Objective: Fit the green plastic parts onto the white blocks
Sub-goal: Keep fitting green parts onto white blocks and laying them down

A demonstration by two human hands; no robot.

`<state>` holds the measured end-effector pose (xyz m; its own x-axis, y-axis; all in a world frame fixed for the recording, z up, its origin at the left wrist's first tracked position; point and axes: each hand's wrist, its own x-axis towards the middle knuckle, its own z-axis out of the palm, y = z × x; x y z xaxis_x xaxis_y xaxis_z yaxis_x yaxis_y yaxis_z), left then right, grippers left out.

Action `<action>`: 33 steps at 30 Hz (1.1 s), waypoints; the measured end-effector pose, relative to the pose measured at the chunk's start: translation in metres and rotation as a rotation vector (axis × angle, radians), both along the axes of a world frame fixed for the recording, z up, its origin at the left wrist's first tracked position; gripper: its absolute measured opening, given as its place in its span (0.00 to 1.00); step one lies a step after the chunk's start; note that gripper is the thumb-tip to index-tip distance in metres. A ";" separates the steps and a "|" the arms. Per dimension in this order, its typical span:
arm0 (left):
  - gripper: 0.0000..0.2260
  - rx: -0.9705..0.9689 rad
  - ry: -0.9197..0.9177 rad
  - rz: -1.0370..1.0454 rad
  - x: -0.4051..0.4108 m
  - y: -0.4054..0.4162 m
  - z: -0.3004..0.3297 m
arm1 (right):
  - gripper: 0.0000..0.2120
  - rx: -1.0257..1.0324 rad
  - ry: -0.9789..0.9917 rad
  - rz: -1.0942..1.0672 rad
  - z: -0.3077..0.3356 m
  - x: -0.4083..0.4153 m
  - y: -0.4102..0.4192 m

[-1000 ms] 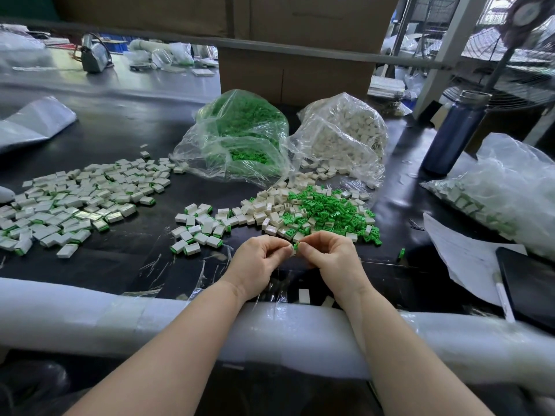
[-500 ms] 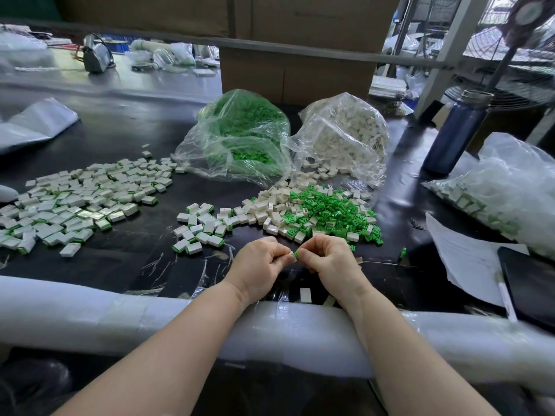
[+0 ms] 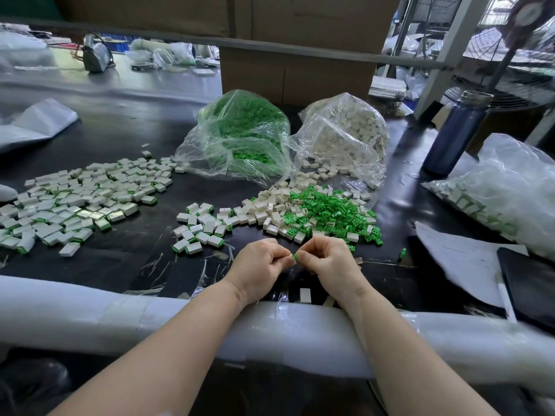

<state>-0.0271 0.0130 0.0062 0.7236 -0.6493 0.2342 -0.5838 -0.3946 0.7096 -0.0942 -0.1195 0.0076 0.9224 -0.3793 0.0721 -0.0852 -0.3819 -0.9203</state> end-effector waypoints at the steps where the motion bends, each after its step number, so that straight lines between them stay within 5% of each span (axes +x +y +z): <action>1: 0.07 0.015 -0.019 -0.011 -0.001 0.000 0.000 | 0.12 0.003 0.001 0.013 0.000 0.000 0.000; 6: 0.07 0.047 -0.040 -0.027 -0.001 -0.001 -0.001 | 0.12 -0.043 0.018 0.034 0.000 -0.001 0.000; 15: 0.05 -0.198 0.247 0.057 -0.003 -0.002 0.003 | 0.05 0.248 -0.144 -0.029 0.001 0.000 0.002; 33: 0.06 -0.222 0.318 -0.042 -0.002 -0.001 0.007 | 0.07 0.187 -0.110 0.103 -0.003 0.004 0.002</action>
<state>-0.0295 0.0122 0.0130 0.7564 -0.6388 0.1405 -0.3332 -0.1914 0.9232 -0.0902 -0.1171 0.0043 0.9475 -0.2999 0.1112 0.0496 -0.2056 -0.9774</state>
